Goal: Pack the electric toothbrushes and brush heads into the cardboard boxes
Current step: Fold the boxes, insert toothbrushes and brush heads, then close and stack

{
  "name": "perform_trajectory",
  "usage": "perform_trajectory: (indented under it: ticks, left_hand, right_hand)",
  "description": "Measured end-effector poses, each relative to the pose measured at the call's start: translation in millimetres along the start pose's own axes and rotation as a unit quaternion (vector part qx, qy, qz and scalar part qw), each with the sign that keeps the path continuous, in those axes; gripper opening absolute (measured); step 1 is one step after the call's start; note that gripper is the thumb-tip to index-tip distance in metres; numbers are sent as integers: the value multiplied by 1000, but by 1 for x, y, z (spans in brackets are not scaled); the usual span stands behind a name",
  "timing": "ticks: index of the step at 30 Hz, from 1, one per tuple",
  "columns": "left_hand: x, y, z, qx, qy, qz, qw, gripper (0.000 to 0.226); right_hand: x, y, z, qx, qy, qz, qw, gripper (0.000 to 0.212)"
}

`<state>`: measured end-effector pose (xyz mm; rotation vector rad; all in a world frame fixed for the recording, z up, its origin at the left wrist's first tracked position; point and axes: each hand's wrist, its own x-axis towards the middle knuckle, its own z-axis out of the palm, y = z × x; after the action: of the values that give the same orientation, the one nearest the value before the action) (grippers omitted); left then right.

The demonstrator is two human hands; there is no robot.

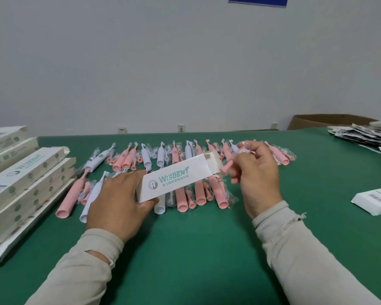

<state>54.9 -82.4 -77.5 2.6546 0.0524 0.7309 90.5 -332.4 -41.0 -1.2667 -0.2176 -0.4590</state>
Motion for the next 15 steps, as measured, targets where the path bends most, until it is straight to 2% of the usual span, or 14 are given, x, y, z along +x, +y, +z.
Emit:
perform_trajectory:
  ticks: [5,15]
  left_hand:
    - [1,2,0,-1,4,0,1000,58]
    - [-1,5,1,15,7,20,1000,64]
  right_hand:
    - [0,5,0,-77,61,-76,992,25]
    - [-1,13,1,-103,57,-42,992,30]
